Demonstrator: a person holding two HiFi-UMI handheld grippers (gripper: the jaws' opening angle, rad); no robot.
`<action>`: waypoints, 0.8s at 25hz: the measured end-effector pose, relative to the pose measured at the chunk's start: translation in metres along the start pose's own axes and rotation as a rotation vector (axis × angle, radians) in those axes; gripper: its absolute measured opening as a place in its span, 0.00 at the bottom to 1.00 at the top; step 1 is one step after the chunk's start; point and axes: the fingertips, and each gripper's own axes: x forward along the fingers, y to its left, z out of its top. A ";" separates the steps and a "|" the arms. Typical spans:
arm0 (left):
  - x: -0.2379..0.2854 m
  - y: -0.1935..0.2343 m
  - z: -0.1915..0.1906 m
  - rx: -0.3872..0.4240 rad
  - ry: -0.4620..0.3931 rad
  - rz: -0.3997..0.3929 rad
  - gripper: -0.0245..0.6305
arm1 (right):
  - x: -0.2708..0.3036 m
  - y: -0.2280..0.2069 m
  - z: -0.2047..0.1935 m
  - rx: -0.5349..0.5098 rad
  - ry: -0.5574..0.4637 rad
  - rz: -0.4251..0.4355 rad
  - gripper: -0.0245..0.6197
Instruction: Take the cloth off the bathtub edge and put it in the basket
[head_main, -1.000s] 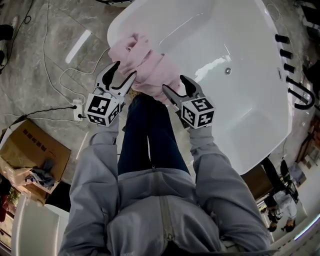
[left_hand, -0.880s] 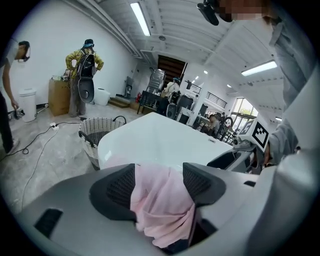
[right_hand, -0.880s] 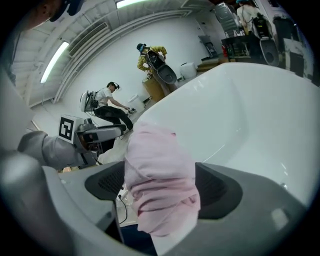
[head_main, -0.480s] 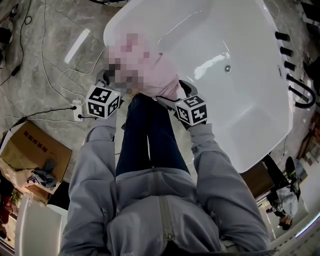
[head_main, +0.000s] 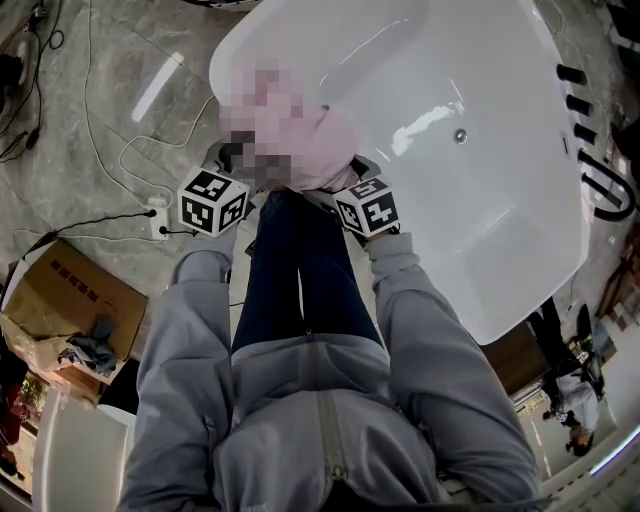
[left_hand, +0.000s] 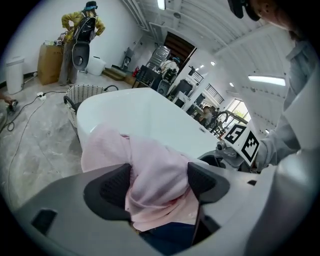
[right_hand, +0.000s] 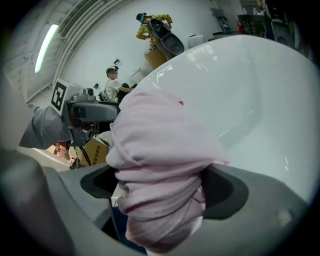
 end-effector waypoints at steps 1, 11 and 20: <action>0.001 -0.004 -0.002 -0.002 0.004 -0.010 0.56 | 0.000 0.001 0.003 -0.012 -0.006 -0.008 0.81; 0.004 -0.027 -0.013 -0.029 0.034 -0.098 0.54 | -0.004 0.029 0.039 -0.228 -0.058 -0.074 0.62; -0.004 -0.043 -0.007 0.026 0.048 -0.140 0.19 | -0.022 0.042 0.050 -0.402 -0.057 -0.150 0.32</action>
